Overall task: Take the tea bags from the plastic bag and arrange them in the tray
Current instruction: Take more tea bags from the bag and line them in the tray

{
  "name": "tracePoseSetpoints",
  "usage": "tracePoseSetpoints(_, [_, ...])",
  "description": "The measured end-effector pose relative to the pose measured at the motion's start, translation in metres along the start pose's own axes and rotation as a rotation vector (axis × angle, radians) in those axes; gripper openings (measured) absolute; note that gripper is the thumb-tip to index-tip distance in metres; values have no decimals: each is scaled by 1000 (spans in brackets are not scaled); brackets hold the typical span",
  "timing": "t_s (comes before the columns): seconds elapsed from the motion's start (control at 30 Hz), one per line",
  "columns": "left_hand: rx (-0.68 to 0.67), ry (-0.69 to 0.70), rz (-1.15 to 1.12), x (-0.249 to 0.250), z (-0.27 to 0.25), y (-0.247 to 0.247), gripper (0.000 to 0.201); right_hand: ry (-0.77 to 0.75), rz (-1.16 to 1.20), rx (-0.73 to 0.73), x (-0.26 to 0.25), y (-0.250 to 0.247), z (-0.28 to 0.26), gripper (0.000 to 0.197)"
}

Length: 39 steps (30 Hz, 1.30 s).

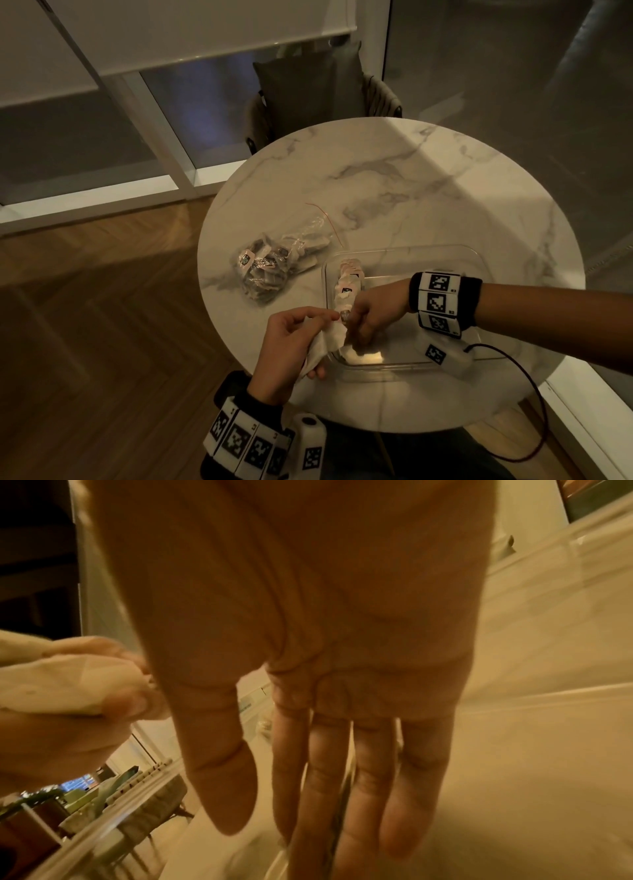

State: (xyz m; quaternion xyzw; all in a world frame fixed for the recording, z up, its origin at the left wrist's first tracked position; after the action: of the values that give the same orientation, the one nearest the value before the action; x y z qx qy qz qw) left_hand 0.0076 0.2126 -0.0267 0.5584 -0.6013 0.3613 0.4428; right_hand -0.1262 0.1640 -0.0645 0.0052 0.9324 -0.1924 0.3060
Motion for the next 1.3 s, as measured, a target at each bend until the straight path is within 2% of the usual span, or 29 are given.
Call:
tracePoseSetpoints(0.3, [-8, -9, 12, -2, 0, 1, 22, 9, -75, 94, 8, -16, 3, 49])
tracePoseSetpoints(0.53, [-15, -14, 11, -5, 2, 1, 21, 53, -32, 75, 18, -16, 4, 56])
tracePoseSetpoints(1.0, [-17, 1, 9, -5, 2, 1, 21, 54, -123, 106, 18, -14, -1, 60])
tracePoseSetpoints(1.13, [-20, -1, 3, -6, 2, 2, 21, 32, -96, 92, 17, -13, -1, 50])
tracePoseSetpoints(1.3, [-34, 8, 5, -7, 1, 1, 21, 39, -55, 89, 18, -14, 3, 46])
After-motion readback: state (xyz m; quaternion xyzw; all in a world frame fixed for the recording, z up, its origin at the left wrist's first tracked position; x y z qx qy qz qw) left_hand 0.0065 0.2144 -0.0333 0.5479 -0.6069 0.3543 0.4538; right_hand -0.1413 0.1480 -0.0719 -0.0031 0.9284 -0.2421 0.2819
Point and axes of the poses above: each hand's wrist, its own z-axis towards the middle knuckle, its own y-axis out of the palm, x = y × z, the point moved 7 cm from there along z, towards the middle knuckle
